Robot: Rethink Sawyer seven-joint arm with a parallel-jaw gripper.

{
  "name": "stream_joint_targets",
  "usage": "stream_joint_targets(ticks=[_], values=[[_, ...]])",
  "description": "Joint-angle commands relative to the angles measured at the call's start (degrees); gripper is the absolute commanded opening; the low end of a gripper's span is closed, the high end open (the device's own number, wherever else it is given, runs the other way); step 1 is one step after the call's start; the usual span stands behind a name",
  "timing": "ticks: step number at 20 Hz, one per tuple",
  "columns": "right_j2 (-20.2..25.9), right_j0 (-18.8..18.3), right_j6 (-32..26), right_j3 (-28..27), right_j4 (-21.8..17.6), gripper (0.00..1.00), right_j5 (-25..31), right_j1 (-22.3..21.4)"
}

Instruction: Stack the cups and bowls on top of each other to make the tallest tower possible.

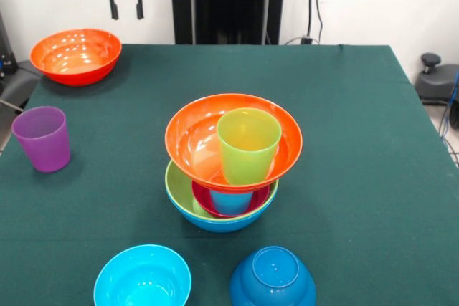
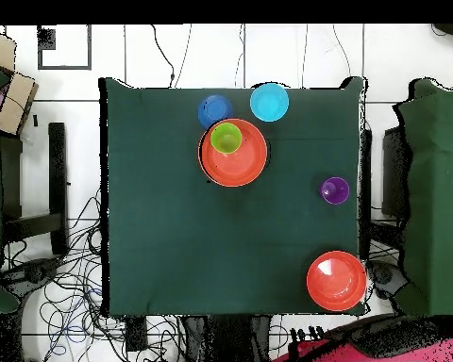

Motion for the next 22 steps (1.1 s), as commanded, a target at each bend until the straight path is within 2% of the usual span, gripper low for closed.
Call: stream_joint_targets(ticks=[1,4,5,9,22], values=[[5.61,1.33,-6.13,-8.48,-5.86,1.00,0.06,5.25],[6.69,3.95,0.21,-9.34,-9.81,1.00,2.52,4.46],[7.43,5.40,6.58,-11.78,-13.49,1.00,4.19,4.25],[7.41,7.01,10.99,-12.74,-16.28,1.00,4.97,4.60],[6.19,12.59,17.36,-14.88,-17.04,1.00,6.60,4.21]])
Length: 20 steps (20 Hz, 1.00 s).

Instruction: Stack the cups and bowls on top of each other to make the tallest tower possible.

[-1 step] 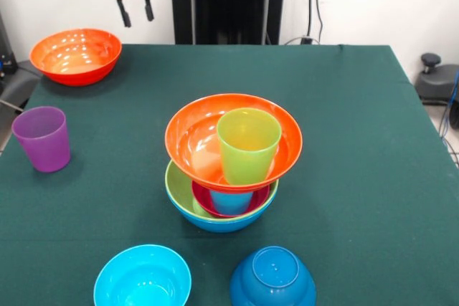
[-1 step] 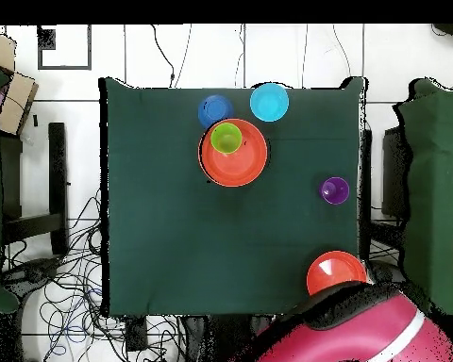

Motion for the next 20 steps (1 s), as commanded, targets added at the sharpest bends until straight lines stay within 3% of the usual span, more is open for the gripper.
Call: stream_joint_targets(ticks=[1,15,20], values=[[5.97,4.08,13.81,-9.00,-2.15,1.00,6.56,0.91],[2.75,4.60,10.63,-7.55,-0.83,1.00,4.67,-1.18],[0.44,3.41,3.15,-4.68,3.38,1.00,3.54,-5.61]])
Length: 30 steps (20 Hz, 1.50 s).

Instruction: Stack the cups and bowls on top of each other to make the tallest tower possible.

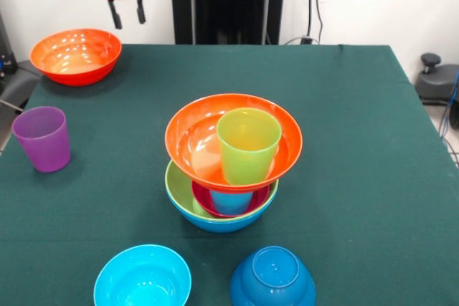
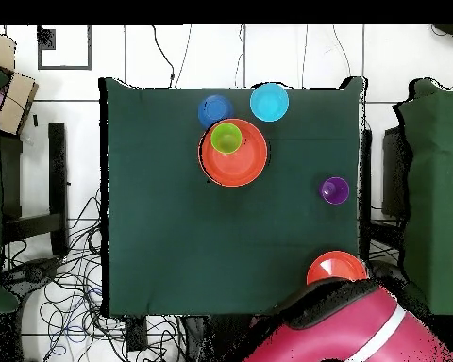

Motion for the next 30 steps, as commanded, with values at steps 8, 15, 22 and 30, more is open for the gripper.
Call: stream_joint_targets(ticks=[8,15,22,30], values=[[3.78,-0.88,-4.44,-5.06,5.40,1.00,3.89,-2.11],[5.68,-3.28,-8.02,-6.24,8.90,1.00,2.67,2.51],[5.62,-4.29,-10.03,-5.98,8.77,1.00,0.54,4.25],[4.05,-9.55,-8.84,-6.62,2.16,1.00,-0.34,6.37]])
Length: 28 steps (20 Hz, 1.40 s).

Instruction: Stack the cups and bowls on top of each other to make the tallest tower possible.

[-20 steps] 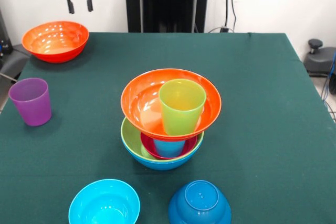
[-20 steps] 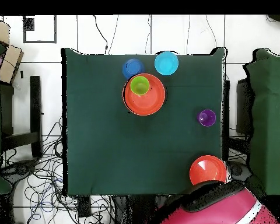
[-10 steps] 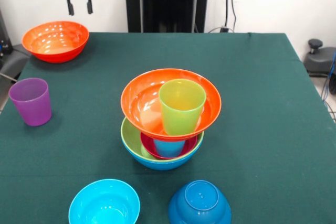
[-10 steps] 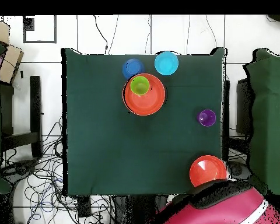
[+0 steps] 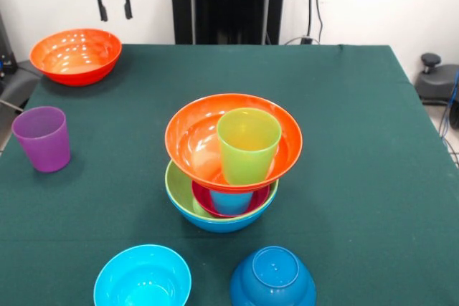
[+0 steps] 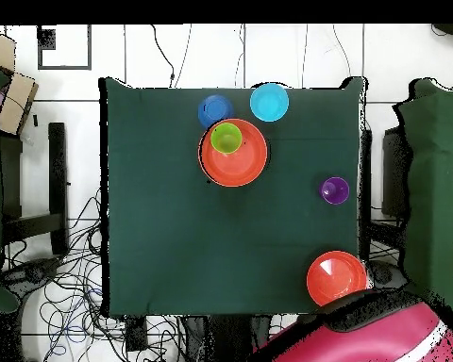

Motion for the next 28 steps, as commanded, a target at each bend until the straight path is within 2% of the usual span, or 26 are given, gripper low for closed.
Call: stream_joint_targets(ticks=[1,4,6,10,13,21,24,25,26,27,28], values=[[6.04,-2.95,-8.36,-6.88,-4.32,1.00,-0.01,4.93],[6.17,-2.58,-4.02,-8.93,-8.16,1.00,1.40,6.68],[6.51,-1.83,-2.32,-9.96,-9.15,1.00,2.62,7.64],[7.63,-2.29,-5.49,-9.25,-6.15,1.00,2.95,6.94],[7.20,-2.23,-5.46,-8.10,-4.12,1.00,2.90,6.35],[7.07,-2.45,-5.65,-8.19,-3.30,1.00,2.95,6.42],[5.42,-6.12,-9.91,-3.47,-2.68,1.00,-1.60,2.79],[3.78,-11.35,-13.78,0.11,-3.79,1.00,-6.46,-0.35],[0.16,-17.24,-16.80,4.13,-7.58,1.00,-9.08,-3.55],[-2.69,-22.83,-18.47,5.81,-11.41,1.00,-10.76,-5.83],[-5.05,-25.71,-18.65,6.39,-14.11,1.00,-9.63,-6.72]])
